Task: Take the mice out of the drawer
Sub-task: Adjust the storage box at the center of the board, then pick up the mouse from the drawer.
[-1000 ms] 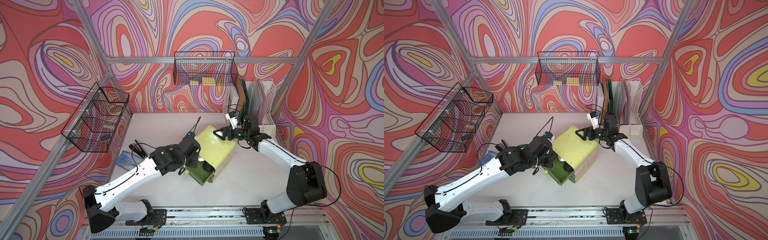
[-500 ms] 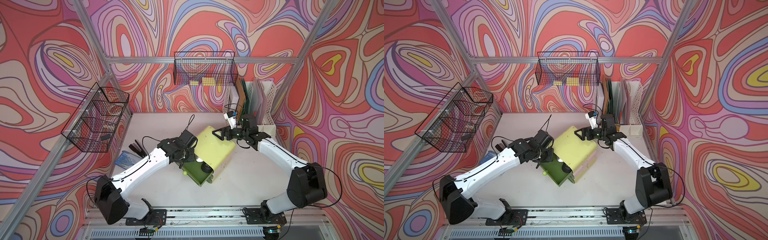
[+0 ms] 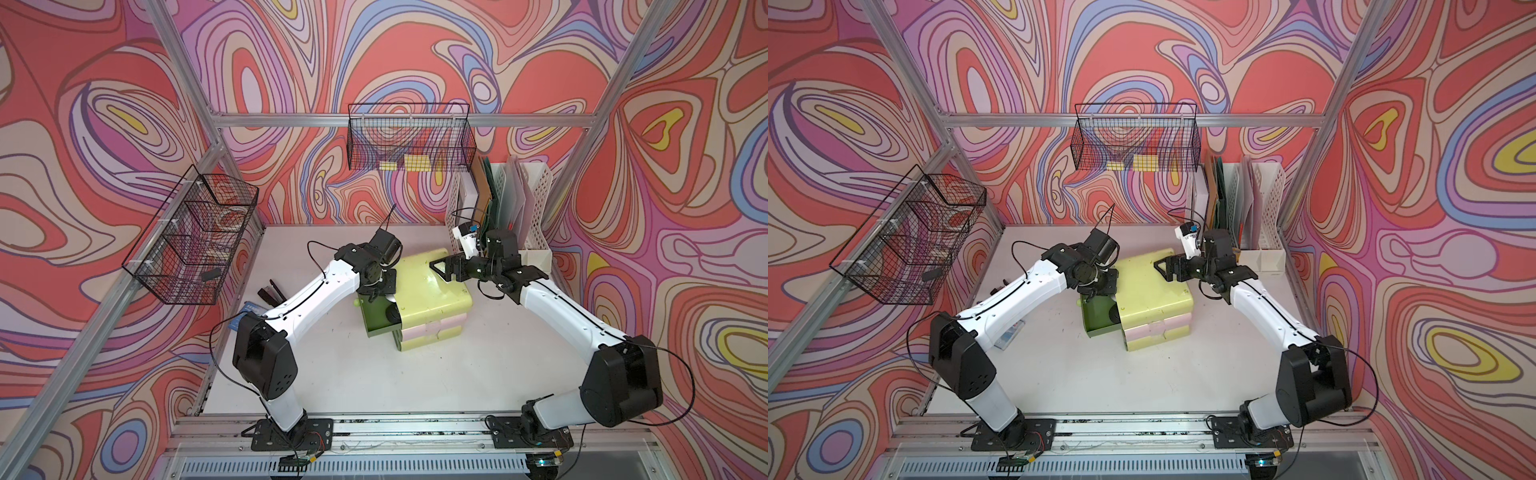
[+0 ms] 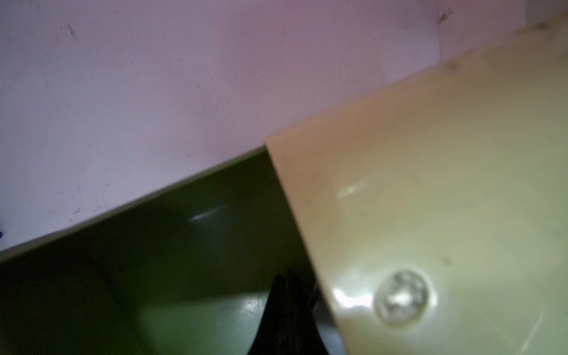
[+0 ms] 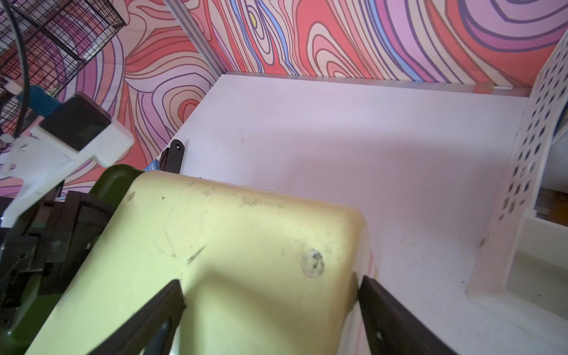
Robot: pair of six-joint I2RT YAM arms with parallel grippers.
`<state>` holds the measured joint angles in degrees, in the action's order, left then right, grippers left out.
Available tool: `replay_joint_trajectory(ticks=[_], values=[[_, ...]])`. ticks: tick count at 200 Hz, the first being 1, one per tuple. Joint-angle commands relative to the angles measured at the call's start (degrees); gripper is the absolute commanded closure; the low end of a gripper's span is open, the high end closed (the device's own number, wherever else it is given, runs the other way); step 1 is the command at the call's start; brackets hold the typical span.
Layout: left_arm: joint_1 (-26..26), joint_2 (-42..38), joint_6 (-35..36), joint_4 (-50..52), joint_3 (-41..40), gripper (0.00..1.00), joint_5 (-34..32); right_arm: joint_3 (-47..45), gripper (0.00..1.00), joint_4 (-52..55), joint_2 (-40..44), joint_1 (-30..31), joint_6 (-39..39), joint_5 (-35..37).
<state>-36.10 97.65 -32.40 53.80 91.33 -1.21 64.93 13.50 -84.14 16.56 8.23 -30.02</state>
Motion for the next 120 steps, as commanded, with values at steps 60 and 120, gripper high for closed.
replay_joint_trajectory(ticks=[60, 120], values=[[-1.9, -6.8, 0.6, 2.1, -4.3, 0.17, -2.0, -1.2, 0.07, 4.4, -3.5, 2.3, -2.1, -1.5], [-1.8, -6.5, 0.6, 4.8, -3.7, 0.00, -6.2, -0.9, 0.07, 4.4, -4.1, 2.3, -2.5, -1.7]])
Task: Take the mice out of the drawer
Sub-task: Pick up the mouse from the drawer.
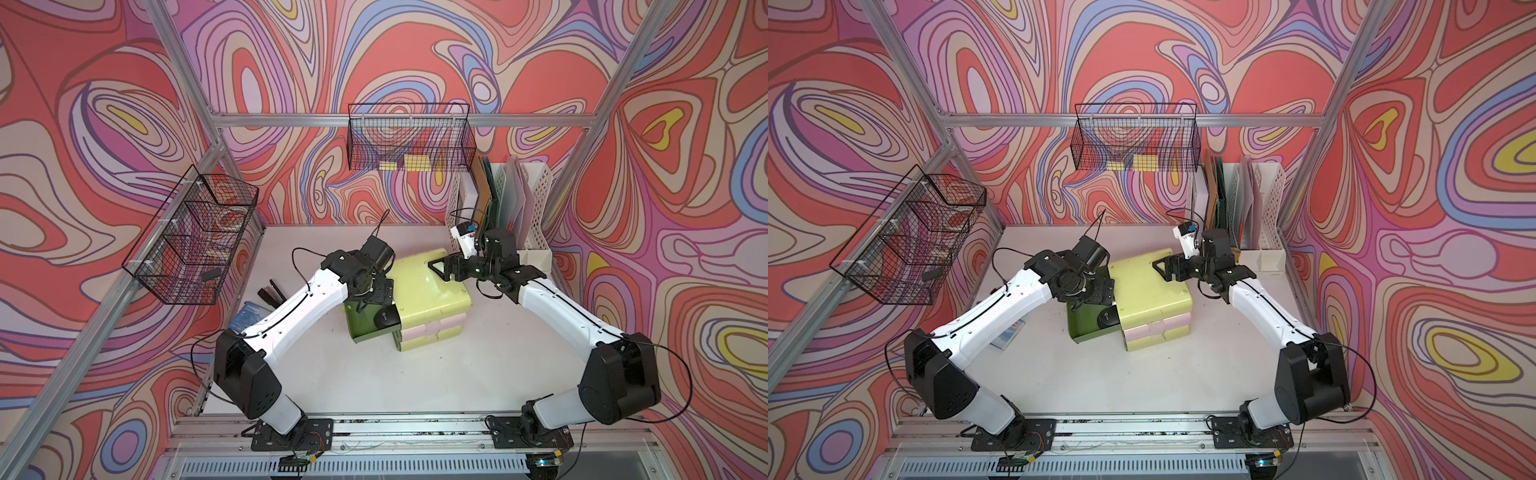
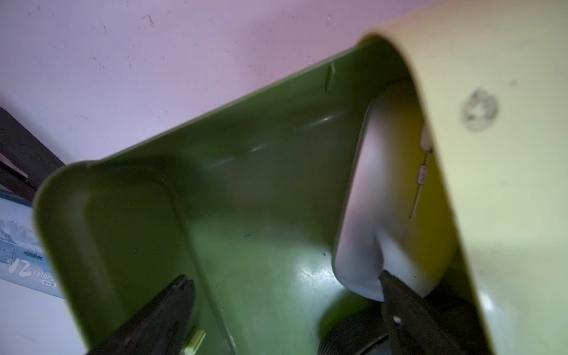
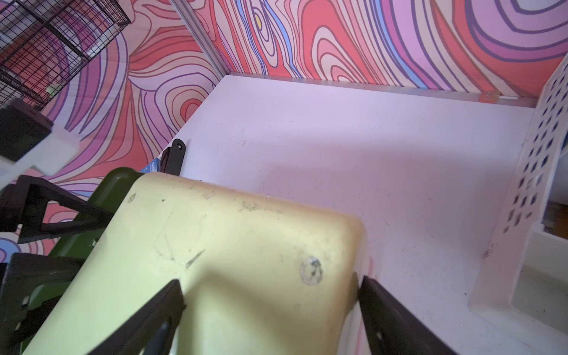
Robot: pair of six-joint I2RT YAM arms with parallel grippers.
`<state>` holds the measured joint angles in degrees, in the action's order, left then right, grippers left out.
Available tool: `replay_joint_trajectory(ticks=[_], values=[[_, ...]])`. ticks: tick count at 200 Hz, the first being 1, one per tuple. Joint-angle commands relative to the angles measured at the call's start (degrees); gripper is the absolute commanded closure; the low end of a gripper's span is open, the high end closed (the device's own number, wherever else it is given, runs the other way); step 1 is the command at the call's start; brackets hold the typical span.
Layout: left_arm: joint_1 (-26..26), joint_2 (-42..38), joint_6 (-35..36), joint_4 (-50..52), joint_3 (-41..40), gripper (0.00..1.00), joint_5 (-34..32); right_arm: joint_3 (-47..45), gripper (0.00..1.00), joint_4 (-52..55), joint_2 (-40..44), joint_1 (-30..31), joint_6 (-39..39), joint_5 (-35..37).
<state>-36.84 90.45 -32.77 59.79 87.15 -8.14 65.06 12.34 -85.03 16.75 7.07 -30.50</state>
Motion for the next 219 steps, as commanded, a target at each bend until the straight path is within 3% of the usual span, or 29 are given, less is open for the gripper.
replay_joint_trajectory(ticks=[1, 14, 51, 108, 137, 219], values=[[-1.1, 0.7, 1.0, -1.2, 0.5, 0.00, 0.7, -1.0, 0.07, 5.6, -3.2, 2.1, -1.3, -1.2], [-1.1, 0.4, 1.2, -2.2, 0.4, 0.01, 1.7, -1.0, 0.07, 5.6, -3.3, 2.1, -1.4, -1.2], [-1.1, -2.9, 5.5, -4.6, -0.5, 0.18, 4.9, -1.1, 0.07, 5.5, -3.4, 2.1, -1.5, -1.1], [-1.0, -5.5, 12.8, -8.9, -4.5, 0.20, 11.0, -1.2, 0.07, 5.2, -3.7, 2.1, -1.5, -1.4], [-1.1, -5.7, 16.7, -12.6, -7.8, 0.17, 9.6, -1.4, 0.07, 5.1, -3.5, 2.1, -1.5, -1.4], [-1.1, -9.6, 15.9, -39.0, -22.3, 0.17, 17.1, -1.8, 0.07, 4.9, -3.2, 2.1, -1.5, -1.5]])
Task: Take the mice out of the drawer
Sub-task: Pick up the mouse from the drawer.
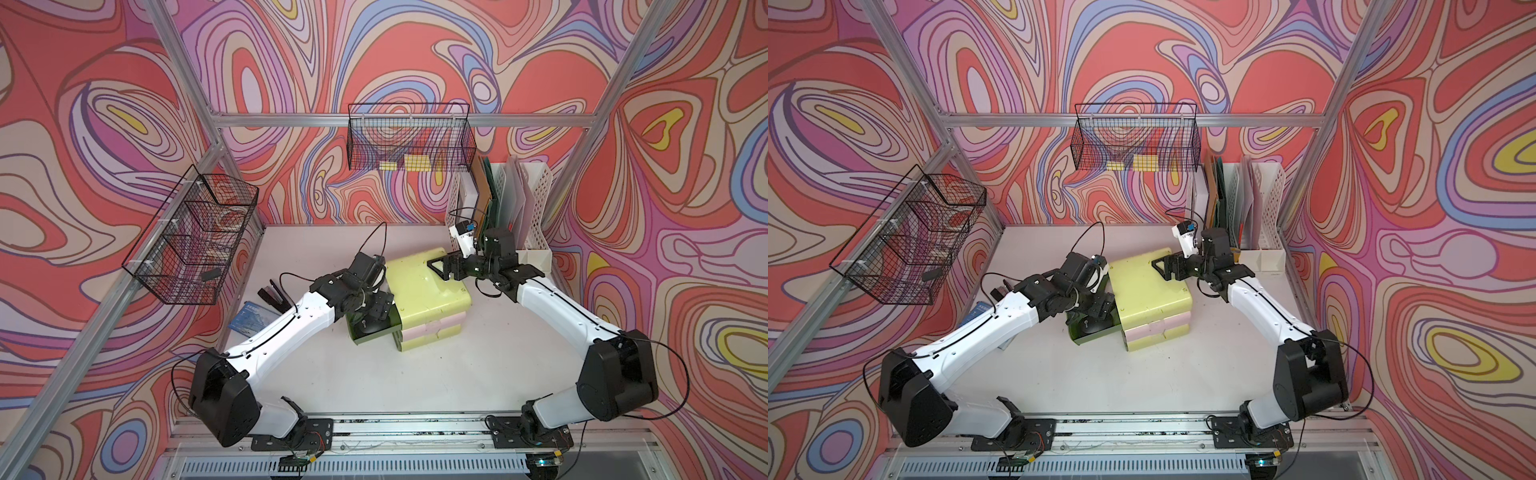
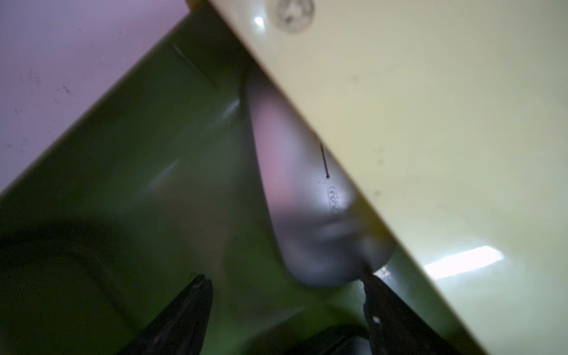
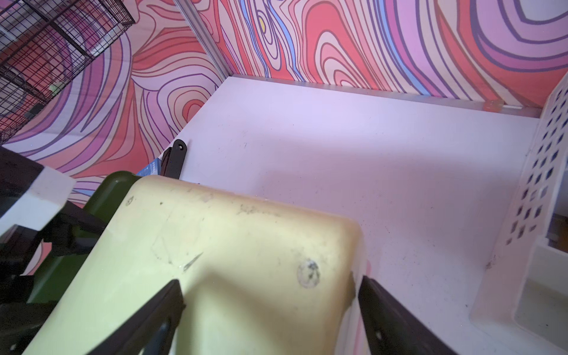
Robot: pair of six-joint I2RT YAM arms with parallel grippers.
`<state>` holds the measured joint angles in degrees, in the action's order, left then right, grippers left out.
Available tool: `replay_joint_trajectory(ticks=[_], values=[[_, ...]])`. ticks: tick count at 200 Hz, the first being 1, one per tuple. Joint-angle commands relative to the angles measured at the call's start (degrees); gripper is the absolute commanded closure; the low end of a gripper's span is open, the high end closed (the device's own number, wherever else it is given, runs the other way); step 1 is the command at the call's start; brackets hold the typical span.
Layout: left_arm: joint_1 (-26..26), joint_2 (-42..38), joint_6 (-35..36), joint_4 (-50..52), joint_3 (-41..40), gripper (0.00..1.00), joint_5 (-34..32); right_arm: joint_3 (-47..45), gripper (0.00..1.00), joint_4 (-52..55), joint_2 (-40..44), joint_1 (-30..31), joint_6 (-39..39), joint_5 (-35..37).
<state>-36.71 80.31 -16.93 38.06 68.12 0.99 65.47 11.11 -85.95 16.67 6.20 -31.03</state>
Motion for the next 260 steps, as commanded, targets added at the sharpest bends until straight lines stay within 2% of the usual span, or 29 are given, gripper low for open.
replay_joint_trajectory(ticks=[1, 28, 51, 73, 106, 165, 222, 260], values=[[-1.2, 0.5, 0.1, -17.5, -3.4, 0.17, 8.1, -2.2, 0.07, 6.1, -2.3, 2.2, -0.7, -1.1], [-1.2, -0.7, 0.2, -22.5, -6.8, 0.16, 10.8, -2.1, 0.07, 5.9, -2.7, 2.2, -0.7, -1.2], [-1.2, -0.6, 0.2, -27.7, -8.8, 0.16, 10.0, -2.1, 0.07, 5.7, -2.8, 2.2, -0.7, -1.5], [-1.4, -0.9, 0.4, -32.6, -11.4, 0.17, 7.9, -2.4, 0.07, 5.6, -2.7, 2.2, -0.6, -1.6], [-2.2, -2.4, 1.1, -36.8, -14.5, 0.16, -0.9, -2.4, 0.07, 5.5, -2.6, 2.2, -0.7, -1.6], [-2.3, -4.3, 1.9, -30.2, -12.8, 0.15, -12.2, -2.3, 0.07, 5.5, -2.8, 2.2, -0.7, -1.6], [-2.3, -7.9, 0.4, -26.4, -11.9, 0.14, -10.4, -2.1, 0.07, 5.5, -3.2, 2.2, -0.7, -1.9], [-2.3, -9.0, -3.0, -16.3, -7.6, 0.14, -17.6, -2.2, 0.07, 5.4, -3.1, 2.2, -0.7, -2.0]])
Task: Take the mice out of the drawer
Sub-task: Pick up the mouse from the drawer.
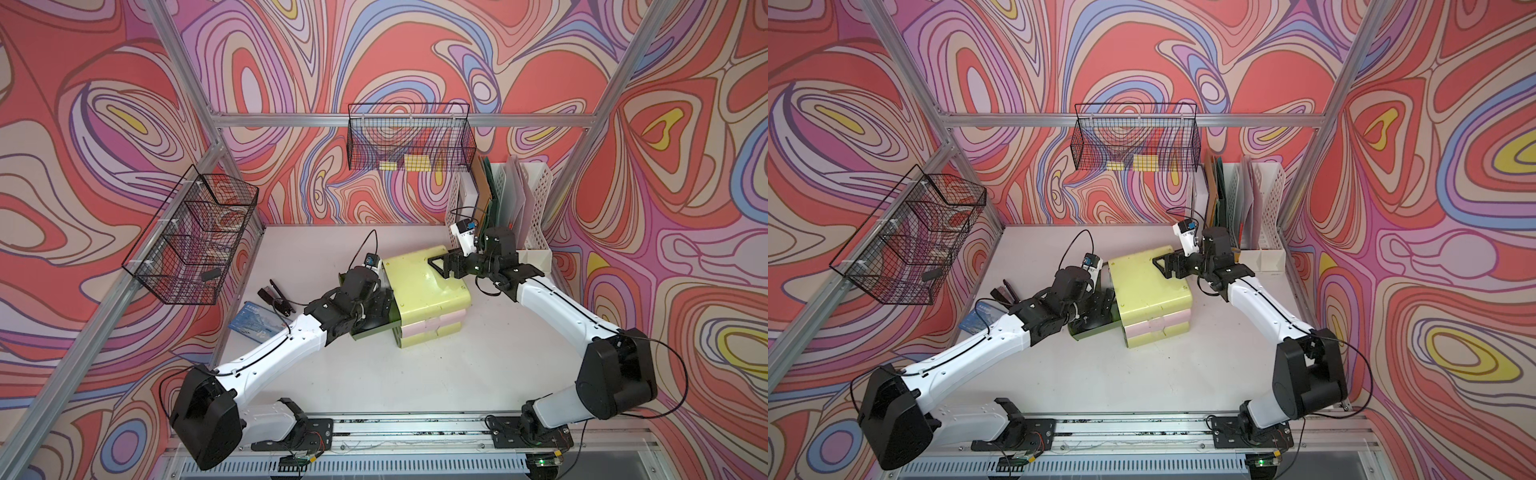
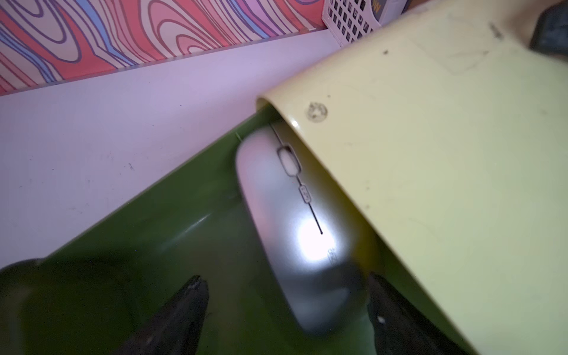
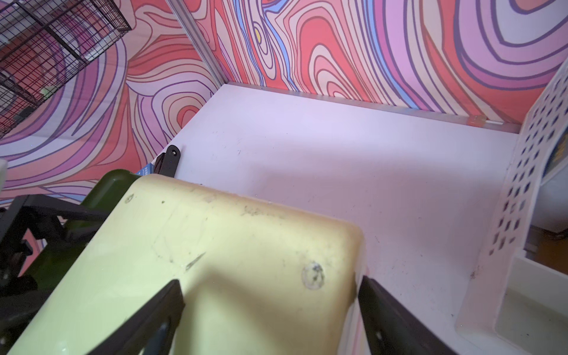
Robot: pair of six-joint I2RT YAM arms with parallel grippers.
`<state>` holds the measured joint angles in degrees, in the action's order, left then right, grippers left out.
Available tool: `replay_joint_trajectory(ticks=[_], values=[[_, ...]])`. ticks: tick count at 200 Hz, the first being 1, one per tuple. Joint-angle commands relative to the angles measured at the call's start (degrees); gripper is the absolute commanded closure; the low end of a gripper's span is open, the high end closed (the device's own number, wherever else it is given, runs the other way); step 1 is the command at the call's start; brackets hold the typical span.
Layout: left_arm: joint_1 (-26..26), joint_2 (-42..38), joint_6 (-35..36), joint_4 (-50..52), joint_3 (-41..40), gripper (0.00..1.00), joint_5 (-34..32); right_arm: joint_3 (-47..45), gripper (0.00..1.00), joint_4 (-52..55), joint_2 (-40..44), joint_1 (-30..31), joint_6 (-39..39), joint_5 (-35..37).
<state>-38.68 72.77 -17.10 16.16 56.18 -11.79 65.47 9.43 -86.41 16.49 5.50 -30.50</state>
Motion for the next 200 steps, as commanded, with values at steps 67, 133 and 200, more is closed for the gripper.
replay_joint_trajectory(ticks=[67, 133, 200], values=[[-0.3, 0.8, -2.9, 9.5, 7.8, 0.12, 0.9, -2.1, 0.07, 7.1, -2.6, 2.4, 0.0, -2.8], [-0.3, 13.6, -7.4, 26.9, 22.4, 0.08, 6.0, -2.1, 0.07, 7.2, -2.8, 2.4, 0.0, -2.8], [-0.3, 18.0, -8.8, 26.1, 24.0, 0.08, 13.4, -2.0, 0.07, 7.3, -2.7, 2.4, -0.1, -2.8]])
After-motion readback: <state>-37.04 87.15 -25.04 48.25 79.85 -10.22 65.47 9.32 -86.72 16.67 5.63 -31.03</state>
